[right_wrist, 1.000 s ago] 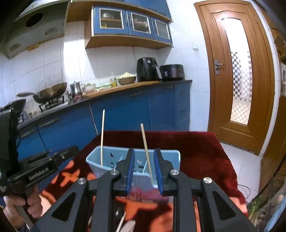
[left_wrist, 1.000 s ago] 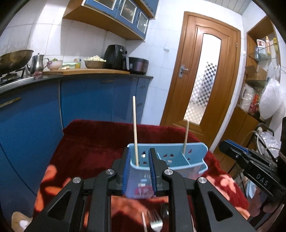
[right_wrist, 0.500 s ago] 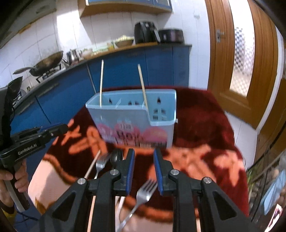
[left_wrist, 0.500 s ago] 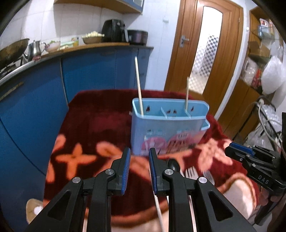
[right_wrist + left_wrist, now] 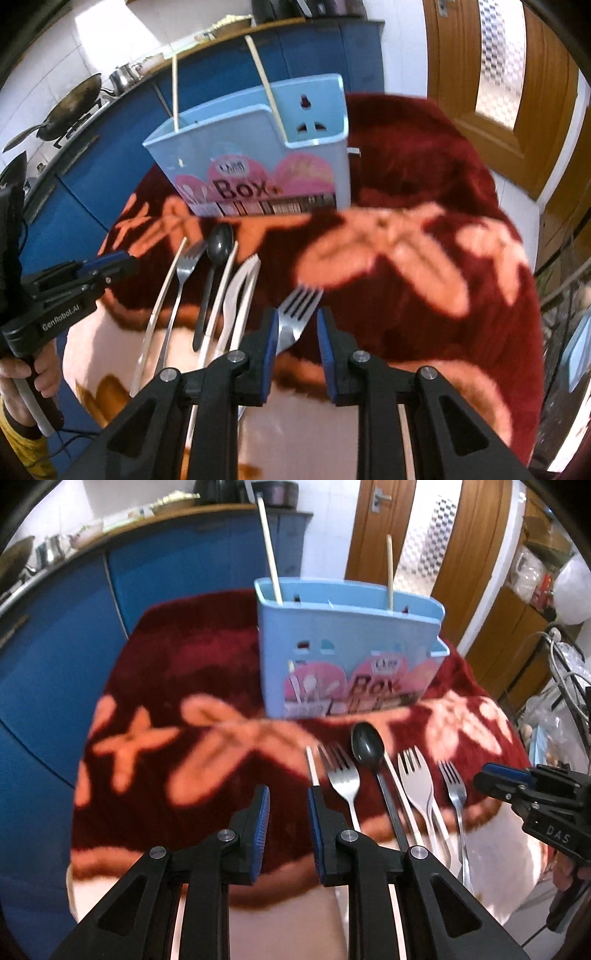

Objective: Organize utensils
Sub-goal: 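Move both tools back over the remaining utensils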

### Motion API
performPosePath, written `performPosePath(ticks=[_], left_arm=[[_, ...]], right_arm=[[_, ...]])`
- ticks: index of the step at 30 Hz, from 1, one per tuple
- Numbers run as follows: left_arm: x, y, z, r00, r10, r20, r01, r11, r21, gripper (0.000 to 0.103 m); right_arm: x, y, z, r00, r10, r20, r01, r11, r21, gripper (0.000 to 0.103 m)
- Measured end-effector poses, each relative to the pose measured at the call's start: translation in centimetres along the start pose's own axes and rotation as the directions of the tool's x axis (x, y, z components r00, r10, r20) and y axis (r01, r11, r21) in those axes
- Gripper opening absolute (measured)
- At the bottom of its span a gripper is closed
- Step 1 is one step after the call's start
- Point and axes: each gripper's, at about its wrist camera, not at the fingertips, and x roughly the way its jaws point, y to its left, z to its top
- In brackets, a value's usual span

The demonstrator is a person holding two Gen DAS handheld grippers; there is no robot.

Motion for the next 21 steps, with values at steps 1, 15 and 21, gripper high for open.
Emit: performPosePath(ticks=[1, 15, 21], left_arm=[[0.3, -0.1, -0.1, 1.0, -0.005, -0.014, 0.005, 1.0, -0.002, 0.021], [3.1, 0.3, -0.2, 0.991, -0.041, -0.13, 0.037, 0.999, -0.034, 0.021], [3.7, 1.0, 0.8, 0.981, -0.093, -0.168, 0.081, 0.994, -0.08, 0.021]], right_arm=[[0.2, -0.1, 0.0, 1.0, 0.005, -0.007, -0.005, 1.0, 0.007, 0.024], [2.3, -1.7, 0.4, 0.991, 0.103, -0.089, -0.09, 0.986, 0.138, 0.024], [2.5, -2.3, 0.6, 0.986, 0.134, -0.095, -0.117, 0.979, 0.169, 0.024]])
